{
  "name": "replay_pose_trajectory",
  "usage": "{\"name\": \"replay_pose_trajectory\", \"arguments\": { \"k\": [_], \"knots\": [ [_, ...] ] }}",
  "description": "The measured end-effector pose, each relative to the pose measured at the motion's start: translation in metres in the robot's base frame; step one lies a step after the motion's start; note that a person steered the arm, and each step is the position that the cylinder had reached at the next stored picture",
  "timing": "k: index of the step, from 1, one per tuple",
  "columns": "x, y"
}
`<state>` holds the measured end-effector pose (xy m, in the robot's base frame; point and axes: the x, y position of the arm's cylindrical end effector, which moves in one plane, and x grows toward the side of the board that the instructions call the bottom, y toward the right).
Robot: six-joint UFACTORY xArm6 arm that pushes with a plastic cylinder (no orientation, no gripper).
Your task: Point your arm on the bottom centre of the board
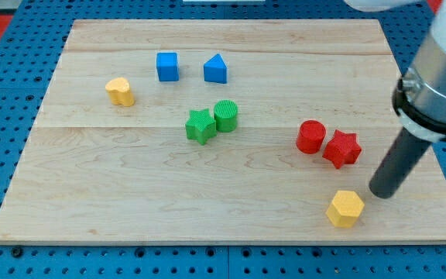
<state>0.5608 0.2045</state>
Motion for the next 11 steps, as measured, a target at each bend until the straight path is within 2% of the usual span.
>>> {"name": "replay_pose_trajectory", "arguments": {
  "k": [1,2,3,4,5,6,7,8,9,10,11],
  "knots": [
    [0.032,-0.031],
    [0.018,-0.114],
    [-0.045,-0.185],
    [-0.046,-0.267],
    [0.005,-0.274],
    [-0.003,-0.355],
    [-0.032,-0.345],
    [0.003,-0.377],
    [0.049,-0.314],
    [0.033,-0.263],
    [-0.041,-0.282]
  ]
}}
